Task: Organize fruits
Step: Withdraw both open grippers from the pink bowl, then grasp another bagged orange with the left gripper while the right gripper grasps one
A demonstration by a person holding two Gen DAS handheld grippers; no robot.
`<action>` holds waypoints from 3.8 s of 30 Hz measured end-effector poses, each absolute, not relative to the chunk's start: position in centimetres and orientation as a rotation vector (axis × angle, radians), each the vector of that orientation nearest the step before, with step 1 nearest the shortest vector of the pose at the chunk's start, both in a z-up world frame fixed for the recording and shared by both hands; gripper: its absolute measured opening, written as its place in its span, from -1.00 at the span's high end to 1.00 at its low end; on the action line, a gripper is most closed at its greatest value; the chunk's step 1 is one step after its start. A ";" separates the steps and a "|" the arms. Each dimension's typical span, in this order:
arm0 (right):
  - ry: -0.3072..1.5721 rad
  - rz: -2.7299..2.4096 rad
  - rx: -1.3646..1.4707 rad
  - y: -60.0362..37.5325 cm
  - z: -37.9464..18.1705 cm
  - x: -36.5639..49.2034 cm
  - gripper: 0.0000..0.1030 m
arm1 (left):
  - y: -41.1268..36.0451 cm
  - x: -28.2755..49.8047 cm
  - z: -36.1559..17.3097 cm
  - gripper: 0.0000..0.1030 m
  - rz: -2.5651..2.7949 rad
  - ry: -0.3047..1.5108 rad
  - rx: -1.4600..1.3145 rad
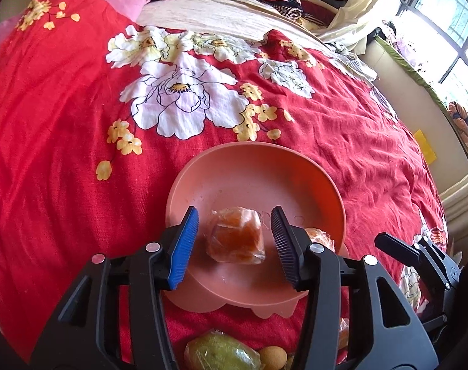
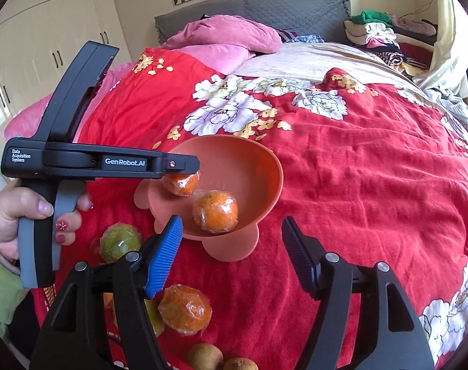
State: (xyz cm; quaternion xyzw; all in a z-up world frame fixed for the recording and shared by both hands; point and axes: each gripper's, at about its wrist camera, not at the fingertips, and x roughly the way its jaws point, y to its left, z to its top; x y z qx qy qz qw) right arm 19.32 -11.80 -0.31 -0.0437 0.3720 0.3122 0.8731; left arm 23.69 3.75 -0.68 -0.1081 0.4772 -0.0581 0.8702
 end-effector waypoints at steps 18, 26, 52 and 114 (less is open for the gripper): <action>0.737 0.605 -0.059 -13.7 1.1 18.0 -0.62 | 4.0 17.4 3.7 -0.76 -0.088 0.843 -0.186; 0.716 0.594 -0.053 -14.2 1.8 17.1 -0.72 | 4.3 15.1 4.9 -0.81 -0.079 0.809 -0.192; 0.680 0.614 -0.088 -14.6 4.0 13.5 -0.81 | 3.3 10.1 5.0 -0.81 -0.067 0.796 -0.140; 0.836 0.670 -0.203 -12.8 -1.1 12.5 -0.79 | 1.7 7.4 -3.0 -0.15 -0.152 0.987 -0.058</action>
